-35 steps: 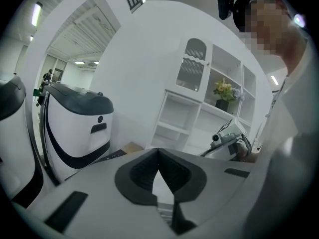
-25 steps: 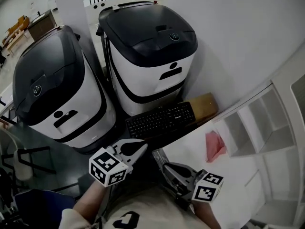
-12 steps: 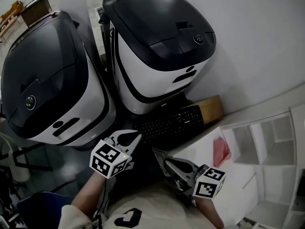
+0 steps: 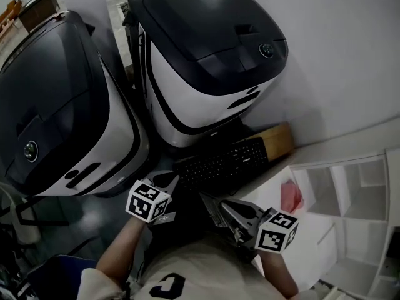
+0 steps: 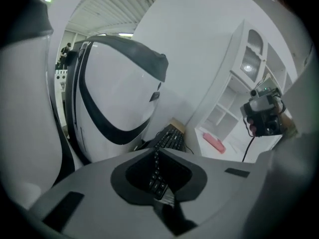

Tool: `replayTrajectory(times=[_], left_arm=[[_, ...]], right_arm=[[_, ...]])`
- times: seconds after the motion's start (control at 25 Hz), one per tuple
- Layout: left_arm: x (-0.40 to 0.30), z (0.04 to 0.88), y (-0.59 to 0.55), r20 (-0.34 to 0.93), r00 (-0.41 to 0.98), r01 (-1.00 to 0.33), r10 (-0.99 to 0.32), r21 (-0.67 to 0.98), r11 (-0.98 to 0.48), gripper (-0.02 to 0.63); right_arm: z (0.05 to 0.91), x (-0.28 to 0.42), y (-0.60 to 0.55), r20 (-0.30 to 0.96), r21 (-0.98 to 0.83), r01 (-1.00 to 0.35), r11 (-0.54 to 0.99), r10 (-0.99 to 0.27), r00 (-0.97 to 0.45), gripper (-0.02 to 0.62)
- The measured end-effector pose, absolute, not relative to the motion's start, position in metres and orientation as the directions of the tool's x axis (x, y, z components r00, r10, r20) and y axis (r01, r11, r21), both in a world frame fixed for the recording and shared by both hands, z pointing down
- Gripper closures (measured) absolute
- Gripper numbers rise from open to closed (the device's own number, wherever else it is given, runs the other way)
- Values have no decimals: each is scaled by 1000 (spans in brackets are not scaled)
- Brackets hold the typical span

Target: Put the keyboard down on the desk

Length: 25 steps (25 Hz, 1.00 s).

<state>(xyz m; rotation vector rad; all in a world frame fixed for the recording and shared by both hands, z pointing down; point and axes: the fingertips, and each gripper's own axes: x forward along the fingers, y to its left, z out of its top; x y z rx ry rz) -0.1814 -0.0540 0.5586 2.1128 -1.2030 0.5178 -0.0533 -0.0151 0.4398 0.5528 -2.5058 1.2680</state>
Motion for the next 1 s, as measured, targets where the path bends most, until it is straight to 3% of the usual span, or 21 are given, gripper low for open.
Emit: replayTrajectory(times=[0.12, 0.32, 0.52, 0.76, 1.0], left_arm=[[-184, 585, -58, 638, 493, -870, -591, 376, -320, 586], [-184, 628, -63, 662, 510, -851, -550, 483, -208, 381], [-178, 671, -62, 663, 551, -793, -506, 606, -71, 259], [-178, 714, -66, 647, 574, -712, -502, 697, 85, 227], [-167, 734, -68, 625, 609, -656, -488, 743, 132, 227]], right_arm=[[445, -43, -25, 409, -715, -462, 524, -222, -885, 569], [463, -26, -34, 415, -735, -468, 491, -220, -883, 569], [486, -13, -41, 442, -732, -479, 485, -197, -875, 569], [516, 14, -77, 496, -698, -528, 483, -205, -844, 568], [561, 49, -134, 627, -572, -660, 487, -259, -735, 568]])
